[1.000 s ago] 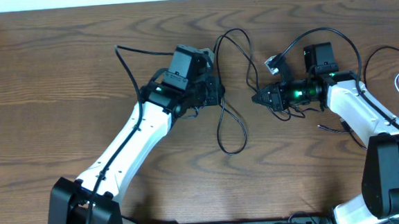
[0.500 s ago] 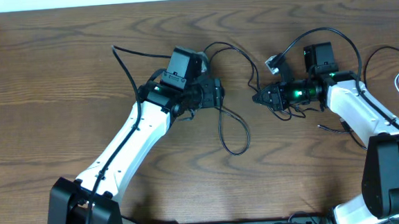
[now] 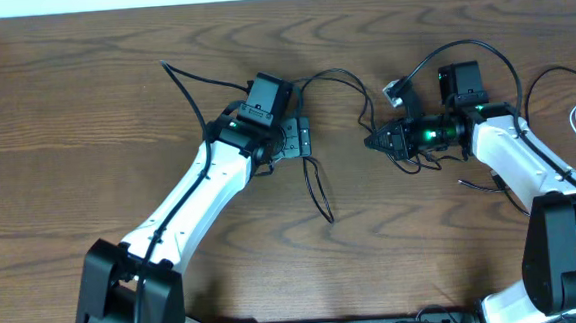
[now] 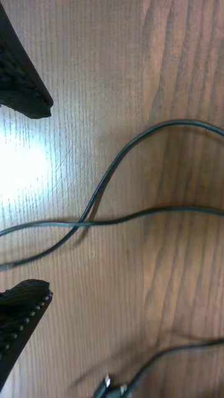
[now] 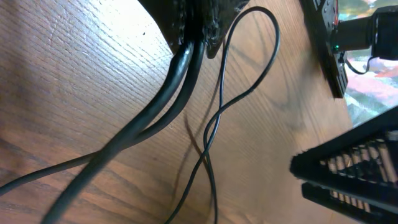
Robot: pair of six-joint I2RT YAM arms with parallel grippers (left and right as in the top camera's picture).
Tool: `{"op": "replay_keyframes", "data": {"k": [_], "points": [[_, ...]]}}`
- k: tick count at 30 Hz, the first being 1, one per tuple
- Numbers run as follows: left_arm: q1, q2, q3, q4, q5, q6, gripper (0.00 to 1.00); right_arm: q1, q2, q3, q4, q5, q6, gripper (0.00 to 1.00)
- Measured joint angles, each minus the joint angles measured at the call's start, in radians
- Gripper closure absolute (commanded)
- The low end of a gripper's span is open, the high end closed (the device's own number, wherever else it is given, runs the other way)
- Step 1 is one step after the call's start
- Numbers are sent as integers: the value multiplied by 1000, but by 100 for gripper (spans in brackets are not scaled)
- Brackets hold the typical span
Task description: Untangle cables
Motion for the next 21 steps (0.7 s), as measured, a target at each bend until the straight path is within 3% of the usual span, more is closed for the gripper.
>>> {"op": "replay_keyframes", "data": {"k": [3, 7, 14, 21], "points": [[5, 19, 0, 0, -2, 5, 12, 0, 0, 0, 0, 0, 0, 98], [37, 28, -1, -5, 18, 8, 30, 8, 0, 0, 10, 1, 1, 99], [113, 28, -1, -8, 160, 11, 30, 95, 0, 0, 54, 2, 5, 98], [105, 130, -1, -11, 227, 12, 25, 205, 0, 0, 83, 60, 34, 91]]}}
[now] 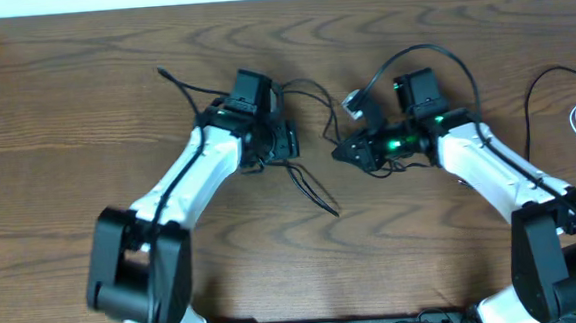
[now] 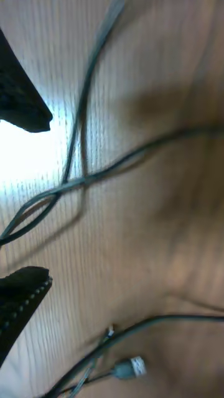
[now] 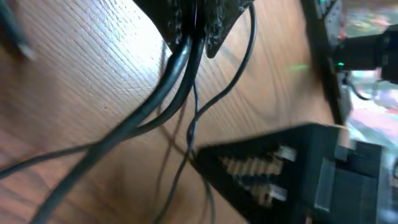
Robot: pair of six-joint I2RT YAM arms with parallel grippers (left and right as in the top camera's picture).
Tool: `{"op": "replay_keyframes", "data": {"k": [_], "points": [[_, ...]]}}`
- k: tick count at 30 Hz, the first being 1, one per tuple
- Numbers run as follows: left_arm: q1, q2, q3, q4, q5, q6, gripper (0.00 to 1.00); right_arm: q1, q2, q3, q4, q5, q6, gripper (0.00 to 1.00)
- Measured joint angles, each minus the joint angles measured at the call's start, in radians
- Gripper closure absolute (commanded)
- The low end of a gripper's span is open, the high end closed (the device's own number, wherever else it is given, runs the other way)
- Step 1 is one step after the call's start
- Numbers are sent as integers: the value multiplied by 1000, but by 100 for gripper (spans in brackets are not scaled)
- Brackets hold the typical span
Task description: Untangle cables
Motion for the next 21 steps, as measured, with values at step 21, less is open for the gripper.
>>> {"op": "replay_keyframes", "data": {"k": [21], "points": [[-2, 131, -2, 13, 13, -5, 26, 167, 0, 0, 12, 219, 16, 54]]}}
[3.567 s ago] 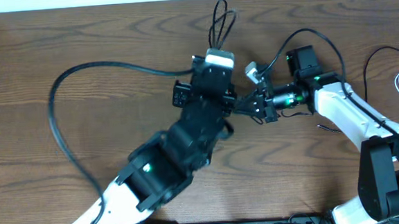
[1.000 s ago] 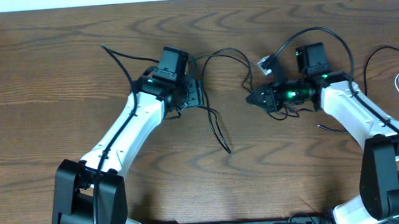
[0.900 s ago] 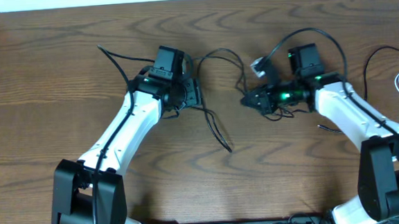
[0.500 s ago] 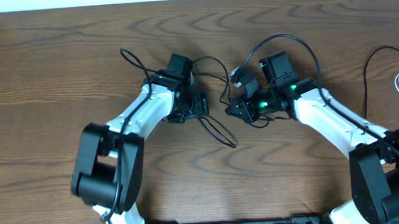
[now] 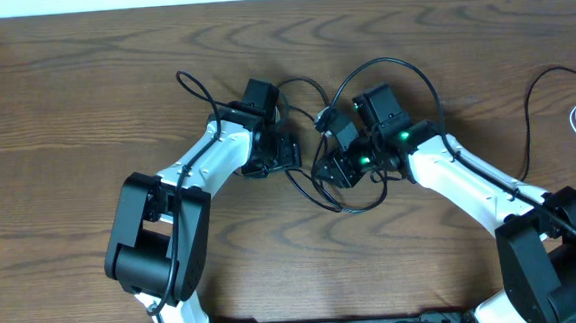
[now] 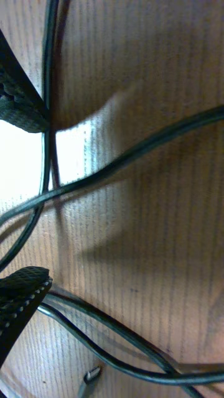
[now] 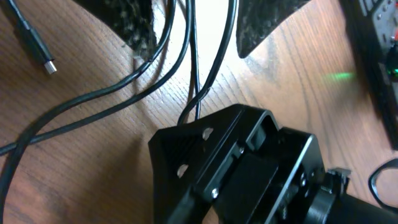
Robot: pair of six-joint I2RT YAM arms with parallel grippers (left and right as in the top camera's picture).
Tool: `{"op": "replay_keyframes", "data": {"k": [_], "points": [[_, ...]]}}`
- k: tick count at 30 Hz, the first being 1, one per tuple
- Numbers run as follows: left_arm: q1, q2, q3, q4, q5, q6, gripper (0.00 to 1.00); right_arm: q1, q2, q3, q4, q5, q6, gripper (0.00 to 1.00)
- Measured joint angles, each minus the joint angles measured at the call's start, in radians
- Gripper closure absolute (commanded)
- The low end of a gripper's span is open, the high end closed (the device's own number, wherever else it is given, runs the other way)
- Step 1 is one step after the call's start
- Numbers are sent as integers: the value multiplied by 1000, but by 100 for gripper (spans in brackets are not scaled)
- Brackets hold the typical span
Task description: Untangle cables
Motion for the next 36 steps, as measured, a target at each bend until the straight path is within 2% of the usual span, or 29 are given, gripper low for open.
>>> {"op": "replay_keyframes", "data": {"k": [4, 8, 13, 20, 26, 30, 34, 36], "points": [[0, 0, 0, 11, 0, 0, 26, 0, 0, -4, 3, 34, -1, 27], [0, 11, 0, 32, 0, 0, 25, 0, 4, -6, 13, 48, -7, 20], [0, 14, 1, 33, 8, 0, 25, 3, 44, -7, 39, 55, -8, 19], [0, 14, 1, 33, 12, 0, 25, 47, 156, -9, 79, 61, -11, 37], [0, 14, 1, 33, 12, 0, 25, 68, 167, -12, 95, 62, -10, 48], [0, 12, 1, 33, 12, 0, 25, 70, 167, -12, 97, 62, -10, 51], [0, 3, 0, 52, 13, 1, 21, 70, 167, -13, 121, 61, -18, 67], [0, -15, 0, 73, 7, 1, 20, 70, 167, -12, 136, 58, -19, 68]]}}
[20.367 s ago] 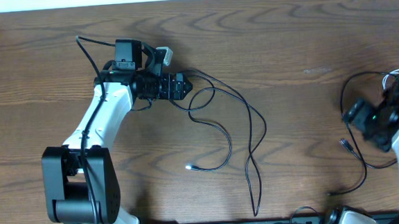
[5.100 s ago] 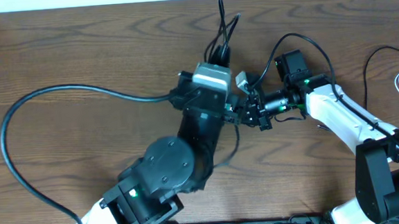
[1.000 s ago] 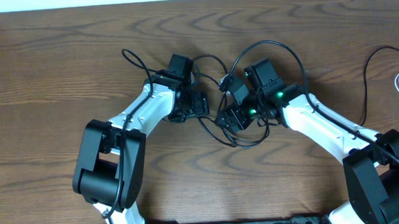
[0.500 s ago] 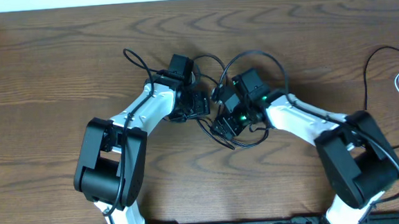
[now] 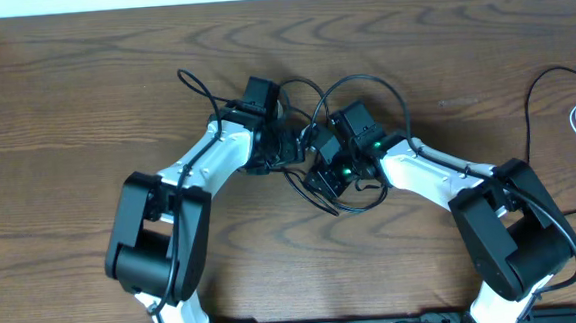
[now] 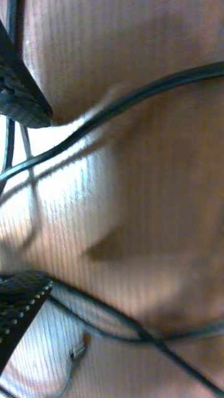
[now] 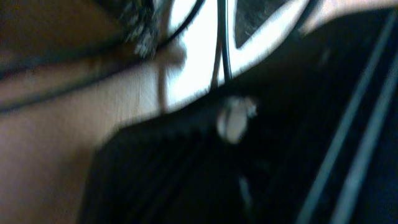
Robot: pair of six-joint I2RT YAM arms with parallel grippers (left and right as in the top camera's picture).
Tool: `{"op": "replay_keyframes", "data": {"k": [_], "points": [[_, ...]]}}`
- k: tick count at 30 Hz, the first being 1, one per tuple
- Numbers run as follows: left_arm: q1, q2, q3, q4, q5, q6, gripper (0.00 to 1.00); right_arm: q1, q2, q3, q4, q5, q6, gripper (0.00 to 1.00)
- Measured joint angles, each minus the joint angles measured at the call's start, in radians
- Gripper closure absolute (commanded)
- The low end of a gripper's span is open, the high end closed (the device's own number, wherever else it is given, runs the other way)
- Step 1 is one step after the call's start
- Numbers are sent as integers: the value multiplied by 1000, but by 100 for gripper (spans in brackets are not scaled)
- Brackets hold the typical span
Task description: Untangle cables
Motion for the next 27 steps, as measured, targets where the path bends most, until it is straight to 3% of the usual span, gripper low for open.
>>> {"op": "replay_keyframes", "data": {"k": [9, 24, 27], "points": [[25, -153, -30, 35, -79, 19, 4, -6, -43, 35, 35, -40, -15, 53], [290, -254, -11, -87, -124, 27, 4, 1, 3, -3, 18, -5, 12, 31], [317, -254, -11, -97, -132, 27, 4, 2, 3, -3, 19, -3, 13, 30]]}}
